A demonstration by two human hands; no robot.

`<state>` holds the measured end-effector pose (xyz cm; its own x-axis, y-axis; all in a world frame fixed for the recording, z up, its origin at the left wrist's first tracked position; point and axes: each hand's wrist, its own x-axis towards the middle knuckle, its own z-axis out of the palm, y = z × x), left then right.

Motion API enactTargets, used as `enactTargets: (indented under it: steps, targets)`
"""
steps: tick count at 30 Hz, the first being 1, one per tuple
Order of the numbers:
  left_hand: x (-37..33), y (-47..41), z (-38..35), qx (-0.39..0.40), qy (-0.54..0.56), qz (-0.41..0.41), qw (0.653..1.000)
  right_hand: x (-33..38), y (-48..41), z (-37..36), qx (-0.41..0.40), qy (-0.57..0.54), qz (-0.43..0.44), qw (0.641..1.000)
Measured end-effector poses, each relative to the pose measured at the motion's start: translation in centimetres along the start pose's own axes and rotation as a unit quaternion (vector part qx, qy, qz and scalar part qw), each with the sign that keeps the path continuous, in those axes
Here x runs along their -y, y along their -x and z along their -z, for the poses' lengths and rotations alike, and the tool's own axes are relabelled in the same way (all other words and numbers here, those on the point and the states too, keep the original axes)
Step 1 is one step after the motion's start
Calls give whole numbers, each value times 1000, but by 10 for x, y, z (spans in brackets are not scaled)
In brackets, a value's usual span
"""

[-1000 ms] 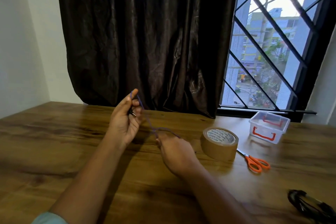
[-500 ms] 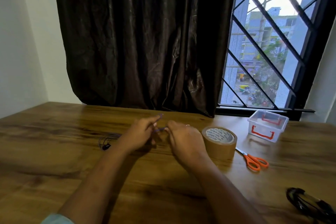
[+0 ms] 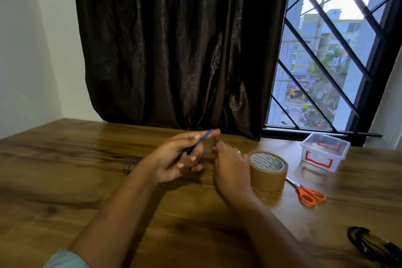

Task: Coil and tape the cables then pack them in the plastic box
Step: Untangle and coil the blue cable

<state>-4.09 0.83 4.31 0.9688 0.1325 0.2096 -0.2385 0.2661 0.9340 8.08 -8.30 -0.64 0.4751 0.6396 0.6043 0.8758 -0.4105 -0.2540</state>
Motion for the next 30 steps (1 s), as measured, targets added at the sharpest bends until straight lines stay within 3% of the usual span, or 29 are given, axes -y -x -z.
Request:
enactTargets:
  steps: [3, 6, 10, 12, 15, 16, 17, 18, 20, 22, 25, 30]
  targets:
    - [5, -10, -2, -62, 32, -89, 994, 9, 6, -6, 91, -9, 34, 995]
    - [9, -16, 8, -148, 15, -134, 980, 18, 9, -6, 132, -65, 83, 986]
    - [11, -17, 27, -278, -138, -161, 937, 24, 10, -4, 141, -100, 109, 979]
    - [14, -15, 33, -322, -295, -183, 881, 22, 11, -3, 126, -87, 129, 980]
    - [17, -9, 50, -337, -576, -161, 727, 15, 8, 1, 74, -81, 143, 984]
    - [17, -6, 53, -315, -613, -149, 710, 14, 7, 3, 54, -78, 143, 985]
    - [17, -5, 54, -285, -612, -135, 726, 12, 5, 4, 28, -66, 141, 987]
    - [18, -6, 50, -250, -581, -108, 767, 11, 3, 5, -5, -48, 134, 990]
    - [21, -11, 33, -169, -436, -35, 883, 6, 0, 8, -87, -23, 89, 992]
    - [25, -19, 18, -118, -312, -10, 943, 1, -2, 12, -141, -54, 24, 988]
    - [24, -21, 4, -74, -195, -9, 978, -2, -2, 14, -162, -90, -23, 982]
    - [11, -8, 3, -35, -76, 31, 996, -5, -2, 8, -130, -84, -30, 987]
